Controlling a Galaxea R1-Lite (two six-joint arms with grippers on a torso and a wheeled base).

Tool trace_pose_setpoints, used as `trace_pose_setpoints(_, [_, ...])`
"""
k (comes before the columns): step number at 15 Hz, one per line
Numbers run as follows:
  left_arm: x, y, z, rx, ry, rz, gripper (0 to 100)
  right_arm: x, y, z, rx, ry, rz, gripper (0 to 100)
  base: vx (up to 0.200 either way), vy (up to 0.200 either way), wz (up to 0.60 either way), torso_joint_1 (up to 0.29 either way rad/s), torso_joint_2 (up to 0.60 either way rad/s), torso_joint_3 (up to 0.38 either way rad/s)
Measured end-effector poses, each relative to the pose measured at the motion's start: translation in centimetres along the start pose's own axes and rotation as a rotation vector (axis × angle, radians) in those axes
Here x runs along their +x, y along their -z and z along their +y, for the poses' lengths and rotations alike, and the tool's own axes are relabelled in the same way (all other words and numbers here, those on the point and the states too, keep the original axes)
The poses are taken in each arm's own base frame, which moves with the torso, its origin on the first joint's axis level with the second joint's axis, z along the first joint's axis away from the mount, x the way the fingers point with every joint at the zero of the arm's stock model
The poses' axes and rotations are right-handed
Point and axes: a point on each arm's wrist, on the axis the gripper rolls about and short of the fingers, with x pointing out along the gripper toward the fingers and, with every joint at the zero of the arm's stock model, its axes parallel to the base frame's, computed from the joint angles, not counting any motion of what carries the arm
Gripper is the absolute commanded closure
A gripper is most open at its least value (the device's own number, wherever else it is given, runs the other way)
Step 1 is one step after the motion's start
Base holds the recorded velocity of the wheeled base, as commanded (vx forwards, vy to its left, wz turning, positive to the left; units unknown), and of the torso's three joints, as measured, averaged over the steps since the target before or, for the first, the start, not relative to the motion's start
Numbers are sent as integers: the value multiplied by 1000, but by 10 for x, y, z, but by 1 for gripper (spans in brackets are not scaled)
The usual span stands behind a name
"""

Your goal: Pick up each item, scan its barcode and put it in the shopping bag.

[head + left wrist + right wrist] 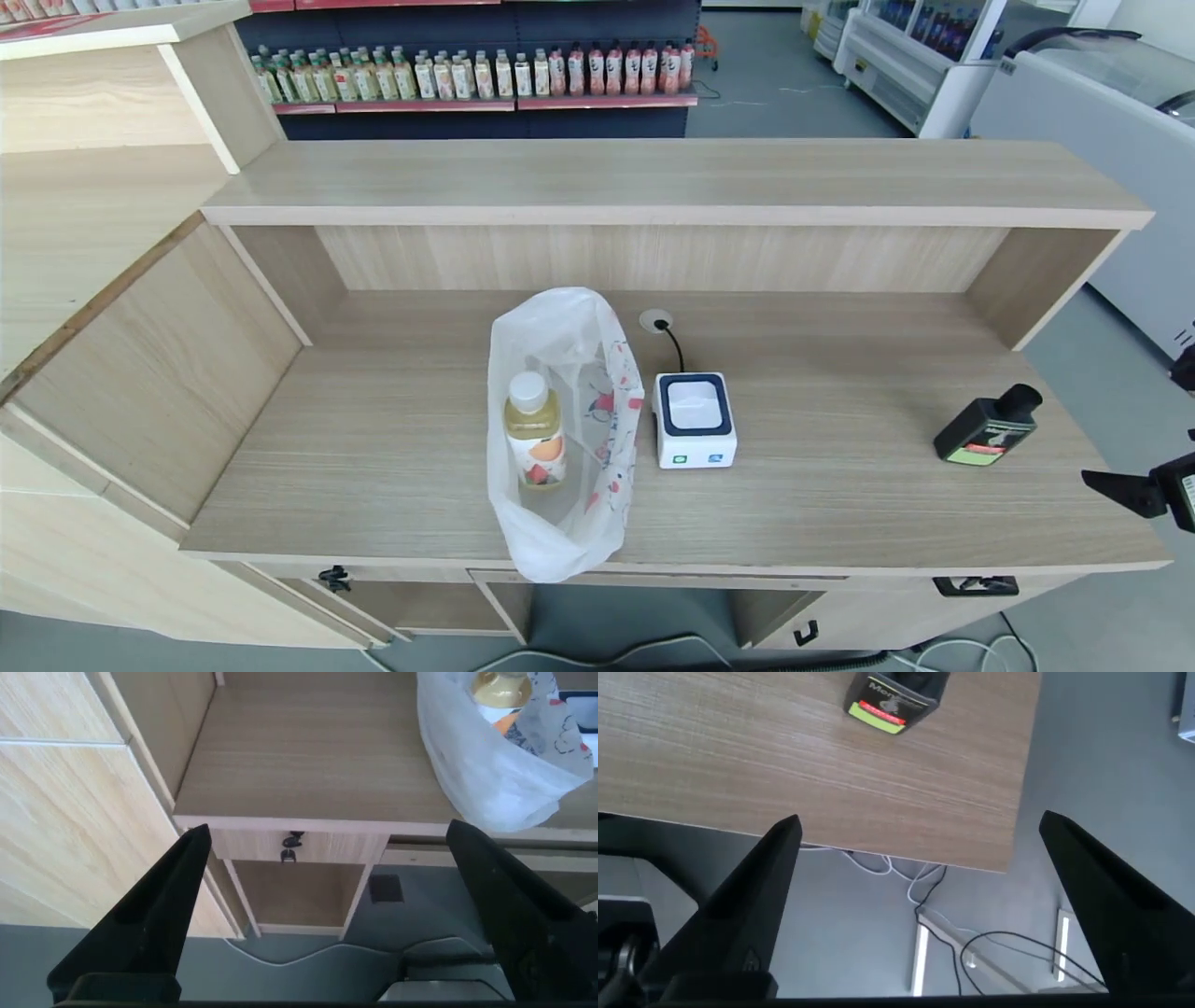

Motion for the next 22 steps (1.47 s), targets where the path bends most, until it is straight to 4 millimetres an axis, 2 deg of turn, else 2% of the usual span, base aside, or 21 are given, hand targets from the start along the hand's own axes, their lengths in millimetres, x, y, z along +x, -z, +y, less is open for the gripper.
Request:
trace_pose_setpoints(14, [0,0,0,1,0,0,0,1,10,-2,-99,3,34,0,0,-200,0,2,3,4])
trace_pose_setpoints(17, [0,0,0,-2,0,0,0,3,8,10,-122,-53,16,0,0,-67,0,1,1,-1])
trace_pose_setpoints(22, [0,0,0,-4,0,0,0,17,-5,39,-128,-287,-83,0,0,0,0,0,0,0])
